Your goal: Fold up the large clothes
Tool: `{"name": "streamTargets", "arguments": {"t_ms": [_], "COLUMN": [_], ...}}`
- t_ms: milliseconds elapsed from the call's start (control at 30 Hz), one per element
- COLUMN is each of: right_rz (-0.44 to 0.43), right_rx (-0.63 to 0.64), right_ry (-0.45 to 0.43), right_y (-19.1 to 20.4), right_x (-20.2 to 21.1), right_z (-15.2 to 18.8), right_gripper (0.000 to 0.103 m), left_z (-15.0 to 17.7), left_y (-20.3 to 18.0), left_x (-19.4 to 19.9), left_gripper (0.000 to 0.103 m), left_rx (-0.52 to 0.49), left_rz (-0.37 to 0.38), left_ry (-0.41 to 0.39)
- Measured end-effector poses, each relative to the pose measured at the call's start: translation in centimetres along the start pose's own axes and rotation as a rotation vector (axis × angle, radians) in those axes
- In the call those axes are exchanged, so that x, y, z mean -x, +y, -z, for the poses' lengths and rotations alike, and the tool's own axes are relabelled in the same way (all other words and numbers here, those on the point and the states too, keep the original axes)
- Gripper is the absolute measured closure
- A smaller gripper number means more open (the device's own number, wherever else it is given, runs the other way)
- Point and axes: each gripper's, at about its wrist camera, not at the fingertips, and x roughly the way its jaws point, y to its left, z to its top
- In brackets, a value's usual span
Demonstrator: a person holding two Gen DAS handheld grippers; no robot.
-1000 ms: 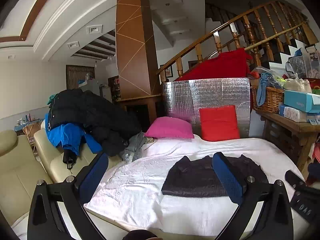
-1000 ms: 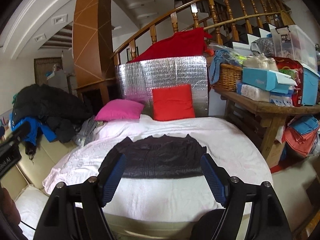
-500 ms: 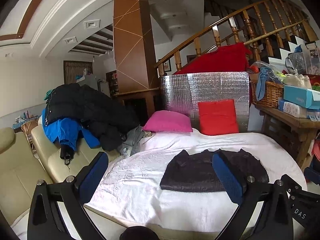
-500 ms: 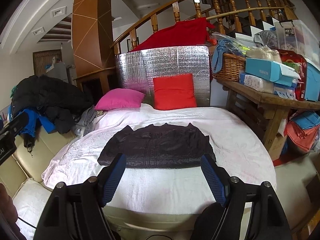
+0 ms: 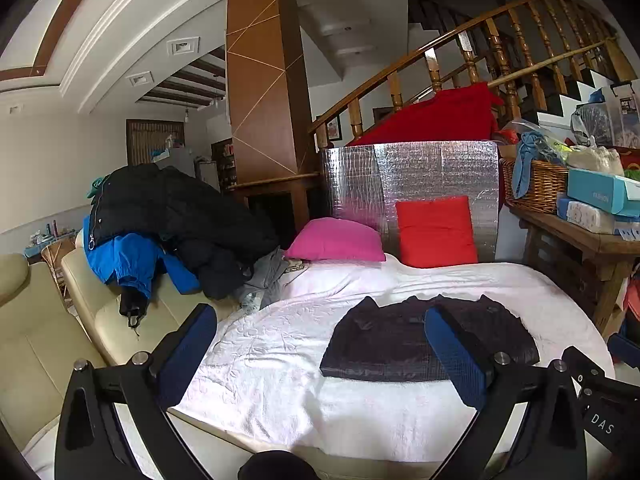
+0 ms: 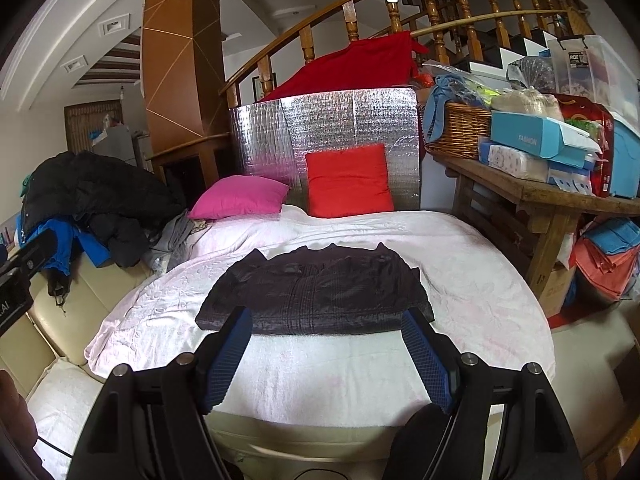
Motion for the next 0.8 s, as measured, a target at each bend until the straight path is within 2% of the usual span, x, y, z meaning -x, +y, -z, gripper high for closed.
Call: {"name": "streamTargets", "arguments": {"t_ms": [800], "right_rz": [-0.001], "right_rx": [0.0], "right_ry": [0.01], "right_y": [-0.05], "right_x": [-0.64], "right_z": [0.14], "right_gripper": [0.023], "left_z": [0.31], "left_y": [0.39], "left_x": [-0.58], "left_gripper": [0.0], "left_rx": [0.0], "left_rz": [-0.001], "left_ry": [0.017]}}
